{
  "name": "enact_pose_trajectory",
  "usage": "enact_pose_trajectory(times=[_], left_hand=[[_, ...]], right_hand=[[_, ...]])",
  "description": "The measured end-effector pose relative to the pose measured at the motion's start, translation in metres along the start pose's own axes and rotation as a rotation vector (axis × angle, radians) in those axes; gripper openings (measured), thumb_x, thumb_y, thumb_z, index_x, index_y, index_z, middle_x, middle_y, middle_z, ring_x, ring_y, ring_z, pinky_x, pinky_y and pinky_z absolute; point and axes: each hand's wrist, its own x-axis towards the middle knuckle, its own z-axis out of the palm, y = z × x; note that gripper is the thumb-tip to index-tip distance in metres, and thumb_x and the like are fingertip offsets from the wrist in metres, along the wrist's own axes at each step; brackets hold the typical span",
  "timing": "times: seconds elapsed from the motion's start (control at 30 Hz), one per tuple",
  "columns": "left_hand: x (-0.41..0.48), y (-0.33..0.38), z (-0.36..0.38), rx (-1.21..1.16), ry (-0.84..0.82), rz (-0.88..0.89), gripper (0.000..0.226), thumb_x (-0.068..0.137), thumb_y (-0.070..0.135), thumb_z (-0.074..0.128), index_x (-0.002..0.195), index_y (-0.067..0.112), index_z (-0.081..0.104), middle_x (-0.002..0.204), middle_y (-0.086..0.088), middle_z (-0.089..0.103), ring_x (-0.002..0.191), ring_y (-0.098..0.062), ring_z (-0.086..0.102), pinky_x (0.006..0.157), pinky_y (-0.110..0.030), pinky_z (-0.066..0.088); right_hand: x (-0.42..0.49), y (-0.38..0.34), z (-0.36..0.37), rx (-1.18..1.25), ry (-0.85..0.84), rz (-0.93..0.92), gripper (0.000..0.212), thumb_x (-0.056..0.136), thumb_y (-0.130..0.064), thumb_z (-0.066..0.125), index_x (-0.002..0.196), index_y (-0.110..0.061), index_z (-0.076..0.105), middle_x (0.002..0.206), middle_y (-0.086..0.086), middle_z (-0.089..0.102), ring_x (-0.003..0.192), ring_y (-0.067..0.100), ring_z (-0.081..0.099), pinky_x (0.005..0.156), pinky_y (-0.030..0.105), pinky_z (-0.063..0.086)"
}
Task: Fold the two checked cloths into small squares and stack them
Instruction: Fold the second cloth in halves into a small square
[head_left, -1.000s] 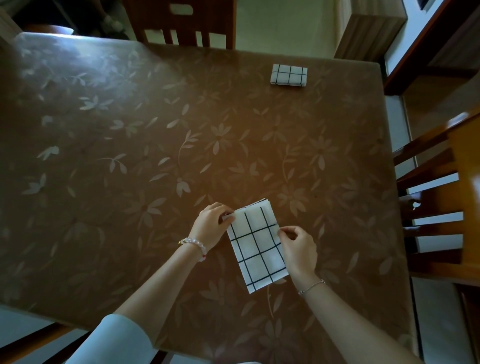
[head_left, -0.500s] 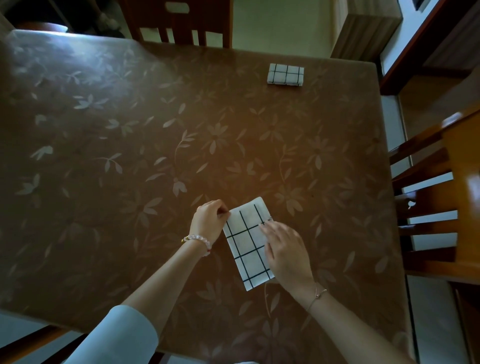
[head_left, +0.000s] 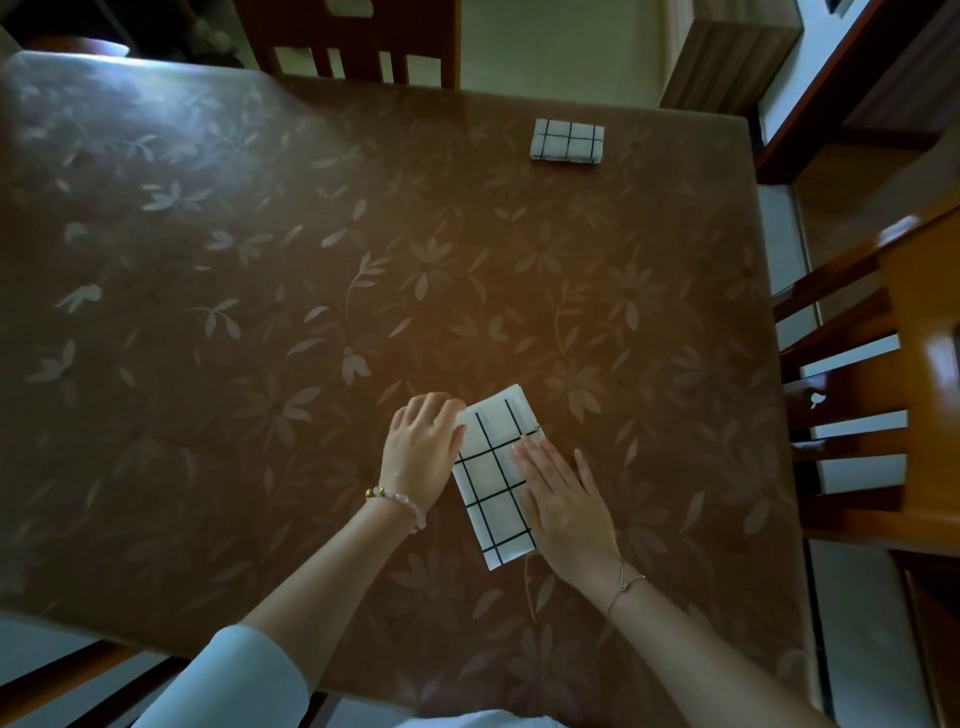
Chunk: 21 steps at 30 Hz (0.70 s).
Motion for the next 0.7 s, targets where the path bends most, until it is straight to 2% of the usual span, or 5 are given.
enact_pose_trajectory(times=[0.23, 0.4, 0.5, 0.6, 0.7], left_hand=[[-0.064, 0.028, 0.013, 0.128, -0.268, 0.125, 0.048, 0.092, 0.033, 0.032, 0.129, 0.010, 0.052, 0.133, -0.003, 0.054, 0.127, -0.020, 0.047, 0.111, -0.041, 0.030], [-0.069, 0.020, 0.015, 0.192, -0.423, 0.124, 0.064, 0.095, 0.052, 0.014, 0.142, 0.012, 0.033, 0.148, 0.000, 0.030, 0.136, -0.018, 0.031, 0.106, -0.045, 0.020], [-0.067, 0.018, 0.012, 0.203, -0.520, 0.126, 0.081, 0.085, 0.067, 0.015, 0.147, 0.014, 0.015, 0.154, 0.000, 0.014, 0.141, -0.019, 0.018, 0.112, -0.049, 0.015], [-0.063, 0.018, 0.007, 0.192, -0.606, 0.130, 0.097, 0.070, 0.078, 0.003, 0.143, 0.019, -0.017, 0.152, 0.005, -0.019, 0.142, -0.017, -0.013, 0.116, -0.050, -0.003], [-0.061, 0.021, 0.004, 0.189, -0.617, 0.126, 0.100, 0.072, 0.081, 0.016, 0.140, 0.019, -0.024, 0.150, 0.006, -0.025, 0.141, -0.016, -0.019, 0.115, -0.049, -0.010]], right_hand=[[0.000, 0.001, -0.001, 0.007, -0.027, -0.003, 0.048, 0.100, -0.034, 0.019, 0.145, -0.020, 0.031, 0.151, -0.004, 0.030, 0.140, 0.011, 0.023, 0.113, 0.041, 0.015], [0.000, 0.002, -0.006, 0.063, -0.047, -0.043, 0.051, 0.100, -0.038, 0.013, 0.146, -0.021, 0.024, 0.153, -0.007, 0.025, 0.142, 0.008, 0.015, 0.116, 0.038, 0.010], [-0.002, 0.007, -0.023, 0.295, -0.003, 0.013, 0.048, 0.100, -0.031, 0.022, 0.147, -0.024, 0.021, 0.152, -0.014, 0.014, 0.142, 0.002, 0.004, 0.116, 0.030, 0.003], [-0.015, 0.022, -0.042, 0.440, 0.151, 0.199, 0.042, 0.099, -0.020, 0.038, 0.140, -0.019, 0.038, 0.142, -0.014, 0.034, 0.135, 0.001, 0.024, 0.111, 0.022, 0.020], [-0.029, 0.042, -0.049, 0.431, 0.166, 0.278, 0.030, 0.093, -0.012, 0.050, 0.121, -0.015, 0.059, 0.121, -0.004, 0.059, 0.117, 0.010, 0.050, 0.094, 0.018, 0.035]])
